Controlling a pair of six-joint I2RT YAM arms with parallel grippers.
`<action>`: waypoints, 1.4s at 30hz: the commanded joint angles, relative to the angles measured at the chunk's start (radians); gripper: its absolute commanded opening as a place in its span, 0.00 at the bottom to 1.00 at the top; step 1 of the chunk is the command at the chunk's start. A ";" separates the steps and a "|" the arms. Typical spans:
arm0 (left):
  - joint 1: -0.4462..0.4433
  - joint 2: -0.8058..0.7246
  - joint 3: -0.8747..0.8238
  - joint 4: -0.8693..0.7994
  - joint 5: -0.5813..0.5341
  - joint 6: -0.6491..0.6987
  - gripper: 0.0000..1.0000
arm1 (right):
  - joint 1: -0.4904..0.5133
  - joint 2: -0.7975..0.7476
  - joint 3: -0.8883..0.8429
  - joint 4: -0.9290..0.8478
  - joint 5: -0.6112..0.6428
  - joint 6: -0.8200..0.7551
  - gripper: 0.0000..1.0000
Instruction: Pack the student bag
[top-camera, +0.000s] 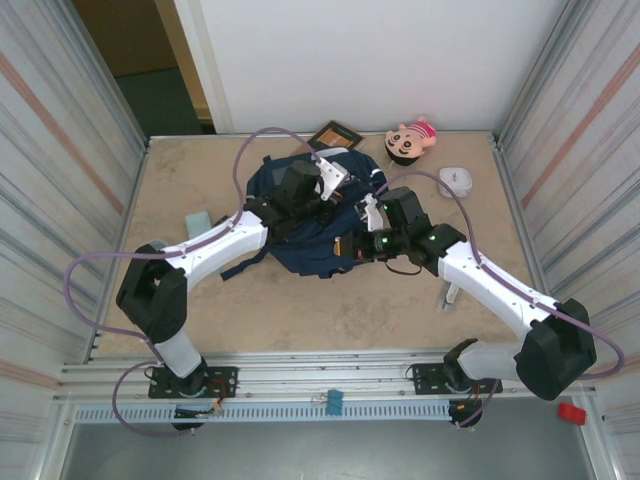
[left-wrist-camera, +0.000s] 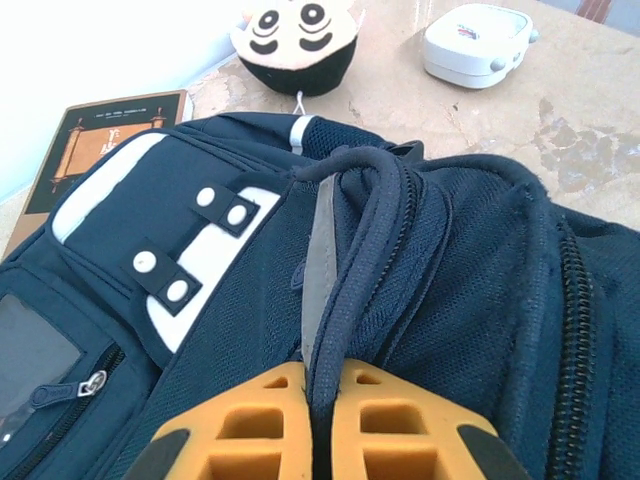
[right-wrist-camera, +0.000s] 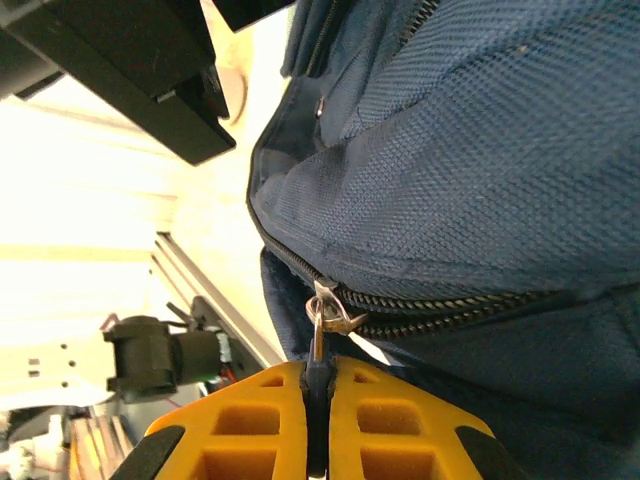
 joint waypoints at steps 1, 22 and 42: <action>0.009 -0.009 0.010 0.120 0.030 -0.049 0.00 | 0.022 0.012 -0.014 0.111 -0.020 0.124 0.00; 0.121 -0.114 -0.100 0.279 0.613 0.004 0.00 | -0.220 -0.228 -0.235 0.170 0.044 0.371 0.70; 0.118 -0.231 -0.091 0.064 0.428 -0.101 0.32 | -0.114 -0.066 -0.226 0.613 0.161 0.476 0.01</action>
